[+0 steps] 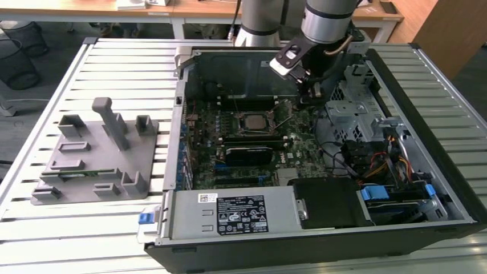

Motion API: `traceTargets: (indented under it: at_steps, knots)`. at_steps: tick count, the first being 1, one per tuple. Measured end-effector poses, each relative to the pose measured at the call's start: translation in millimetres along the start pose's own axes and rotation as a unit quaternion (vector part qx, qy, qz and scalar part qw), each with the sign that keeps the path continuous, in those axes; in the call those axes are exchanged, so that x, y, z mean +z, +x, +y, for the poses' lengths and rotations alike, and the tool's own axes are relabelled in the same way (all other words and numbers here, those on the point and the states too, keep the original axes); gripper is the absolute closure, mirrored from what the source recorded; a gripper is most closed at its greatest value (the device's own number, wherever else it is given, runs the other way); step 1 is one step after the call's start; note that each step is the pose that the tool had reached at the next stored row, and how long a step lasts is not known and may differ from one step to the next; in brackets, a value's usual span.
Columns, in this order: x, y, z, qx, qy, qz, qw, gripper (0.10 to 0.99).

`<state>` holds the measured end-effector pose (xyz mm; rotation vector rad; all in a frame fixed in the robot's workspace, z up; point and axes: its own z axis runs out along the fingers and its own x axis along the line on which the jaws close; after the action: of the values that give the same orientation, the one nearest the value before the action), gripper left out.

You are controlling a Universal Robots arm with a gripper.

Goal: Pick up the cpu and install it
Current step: 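Close the cpu cover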

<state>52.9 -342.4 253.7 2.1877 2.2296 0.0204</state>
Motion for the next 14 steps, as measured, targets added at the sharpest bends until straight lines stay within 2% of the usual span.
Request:
traceTargets:
  at_steps: [2,4,9,14]
  knots:
    - [1.4,0.0,0.2,-0.003,0.0048,0.0009,1.0,0.98]
    - [3.6,0.0,0.4,-0.005,0.0075,0.0012,1.0,0.98]
    - [9.6,0.0,0.2,-0.011,0.0078,0.0032,0.9999,0.98]
    - [10.6,0.6,-2.4,-0.013,0.0079,0.0032,0.9999,0.98]
